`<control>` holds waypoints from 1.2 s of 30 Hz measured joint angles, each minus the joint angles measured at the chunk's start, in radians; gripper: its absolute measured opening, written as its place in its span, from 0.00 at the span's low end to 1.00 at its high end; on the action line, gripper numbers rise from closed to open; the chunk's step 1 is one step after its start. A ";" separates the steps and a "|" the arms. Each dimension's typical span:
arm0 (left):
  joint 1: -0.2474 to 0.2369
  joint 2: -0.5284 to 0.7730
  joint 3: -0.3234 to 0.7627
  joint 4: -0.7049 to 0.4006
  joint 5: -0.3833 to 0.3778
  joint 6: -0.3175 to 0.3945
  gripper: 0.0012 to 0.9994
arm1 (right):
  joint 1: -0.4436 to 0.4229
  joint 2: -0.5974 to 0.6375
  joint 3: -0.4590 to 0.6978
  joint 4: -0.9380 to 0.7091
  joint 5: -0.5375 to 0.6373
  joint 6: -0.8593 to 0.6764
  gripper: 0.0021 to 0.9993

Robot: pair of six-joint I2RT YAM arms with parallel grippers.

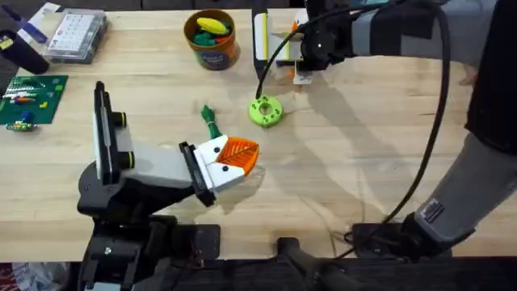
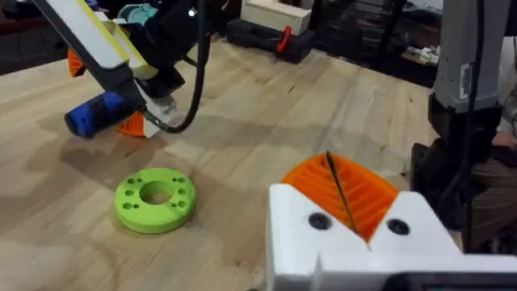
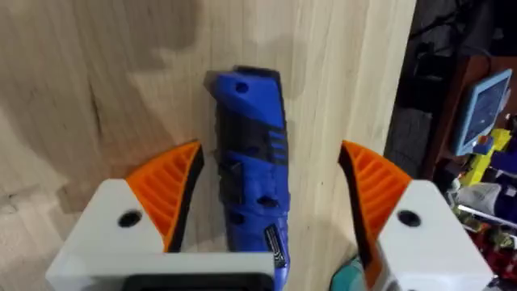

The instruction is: Pick up the gripper from the table and insert it into the empty holder that is missing its gripper. Then pick up a screw, insert it into the mounting hole, and use the screwdriver to tighten it. Finally, clean up the table by picking up the vegetable and placing it into the bucket.

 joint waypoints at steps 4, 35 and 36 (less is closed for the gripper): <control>0.000 0.000 0.000 0.000 0.000 0.000 0.01 | 0.002 -0.002 0.000 -0.006 0.021 0.069 1.00; 0.000 0.000 0.000 0.000 0.000 0.000 0.01 | 0.084 -0.352 -0.003 -0.195 0.250 0.682 1.00; 0.000 0.000 0.000 0.000 0.000 0.000 0.01 | 0.084 -0.352 -0.003 -0.196 0.250 0.687 1.00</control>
